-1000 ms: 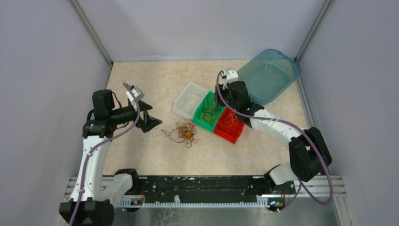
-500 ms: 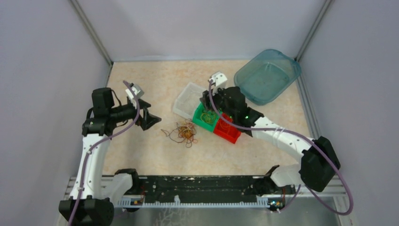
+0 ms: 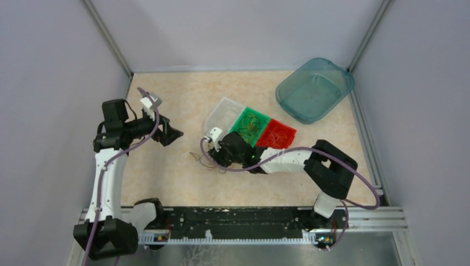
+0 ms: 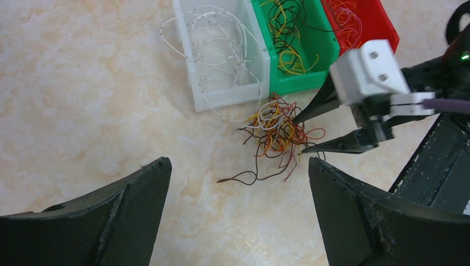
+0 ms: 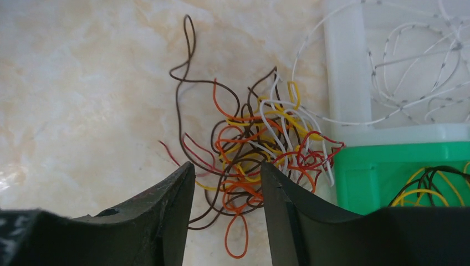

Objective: Untangle the cables
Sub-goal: Untie the cable.

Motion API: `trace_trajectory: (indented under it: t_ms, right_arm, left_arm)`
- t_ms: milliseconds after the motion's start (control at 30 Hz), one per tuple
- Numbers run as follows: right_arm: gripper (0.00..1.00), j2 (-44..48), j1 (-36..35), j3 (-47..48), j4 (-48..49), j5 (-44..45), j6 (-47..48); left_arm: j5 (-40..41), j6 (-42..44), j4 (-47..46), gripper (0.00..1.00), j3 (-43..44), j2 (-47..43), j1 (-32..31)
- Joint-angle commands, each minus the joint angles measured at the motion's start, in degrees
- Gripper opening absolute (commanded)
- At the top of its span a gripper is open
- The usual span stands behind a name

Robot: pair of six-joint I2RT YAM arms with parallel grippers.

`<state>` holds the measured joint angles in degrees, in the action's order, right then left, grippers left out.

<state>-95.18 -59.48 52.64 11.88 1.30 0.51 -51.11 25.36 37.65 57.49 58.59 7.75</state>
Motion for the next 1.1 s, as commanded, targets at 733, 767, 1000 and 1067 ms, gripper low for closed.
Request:
trace_trajectory:
  t_ms: [733, 767, 1000, 1067]
  right_arm:
    - [0.0, 16.81, -3.01, -11.92, 24.74, -12.09, 4.74]
    - [0.0, 17.33, -3.01, -11.86, 24.64, -12.76, 5.17]
    - [0.41, 14.71, -2.85, -7.1, 13.5, 1.87, 0.53]
    - [0.46, 11.21, -2.63, -4.1, 7.48, 9.27, -2.91]
  left_arm:
    - [-9.43, 16.1, 13.54, 0.85, 1.29, 1.56, 0.77]
    - [-10.21, 18.6, 15.49, 0.84, 0.85, 2.03, 0.7]
    - [-9.26, 24.68, 18.94, 0.81, -0.96, 3.07, 0.66]
    - [-9.6, 23.83, 17.92, 0.82, -0.9, 2.8, 0.66]
